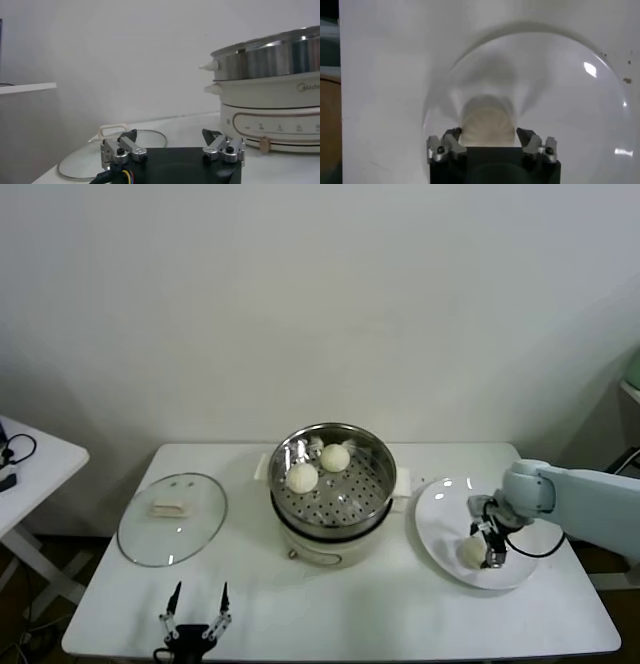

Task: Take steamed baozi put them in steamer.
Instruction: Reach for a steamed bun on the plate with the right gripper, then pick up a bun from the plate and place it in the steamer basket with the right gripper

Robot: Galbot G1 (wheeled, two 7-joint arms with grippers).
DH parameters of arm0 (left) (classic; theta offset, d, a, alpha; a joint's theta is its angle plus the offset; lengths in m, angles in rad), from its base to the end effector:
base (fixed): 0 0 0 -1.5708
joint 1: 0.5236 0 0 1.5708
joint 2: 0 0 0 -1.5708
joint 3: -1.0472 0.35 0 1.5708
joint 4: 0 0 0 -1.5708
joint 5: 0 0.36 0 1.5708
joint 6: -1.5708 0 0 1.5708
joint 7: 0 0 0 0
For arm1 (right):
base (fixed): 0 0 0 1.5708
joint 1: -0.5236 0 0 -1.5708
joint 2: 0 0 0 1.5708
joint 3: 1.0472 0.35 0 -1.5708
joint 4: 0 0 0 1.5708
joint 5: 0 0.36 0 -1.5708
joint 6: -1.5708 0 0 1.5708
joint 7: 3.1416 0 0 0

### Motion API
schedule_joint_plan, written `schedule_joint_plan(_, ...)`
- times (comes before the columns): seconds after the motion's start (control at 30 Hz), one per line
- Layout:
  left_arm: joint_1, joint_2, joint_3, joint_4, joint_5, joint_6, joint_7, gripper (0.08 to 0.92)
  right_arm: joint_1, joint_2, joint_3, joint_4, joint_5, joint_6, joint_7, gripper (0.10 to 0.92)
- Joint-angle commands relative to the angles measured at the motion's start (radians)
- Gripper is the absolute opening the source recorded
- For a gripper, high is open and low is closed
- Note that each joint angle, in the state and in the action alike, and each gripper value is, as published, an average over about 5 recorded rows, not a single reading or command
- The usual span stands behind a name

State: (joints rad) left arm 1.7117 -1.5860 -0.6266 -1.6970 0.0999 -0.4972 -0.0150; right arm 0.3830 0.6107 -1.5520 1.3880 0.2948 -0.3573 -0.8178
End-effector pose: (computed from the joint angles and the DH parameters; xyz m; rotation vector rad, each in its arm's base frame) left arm 0.0914 0.0321 -0.4593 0.0881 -3.0872 -0.2115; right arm 0.4632 -0.1627 -0.2385 1.1628 -1.2651 1.2726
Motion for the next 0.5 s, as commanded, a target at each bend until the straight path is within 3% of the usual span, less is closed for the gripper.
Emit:
schedule_joint_plan(0.03,0.0,0.001,0.001,-0.001,0.006,-0.001,-0.001,0.823,-0.007,-0.003,0.018,0.0,-0.004,0.001,-0.001,0.661)
schedule_joint_plan(0.2,0.002,0.001,0.001,-0.001,0.008,0.0,-0.001,0.823,0.109,0.0,-0.051,0.033,0.002,0.035,-0.031,0.637)
schedule_joint_plan(0.5,0.001,-0.002,0.001,0.001,0.02,0.0,-0.002,0.823,0.681,0.077,-0.334,0.194,0.078,0.207,-0.163,0.636)
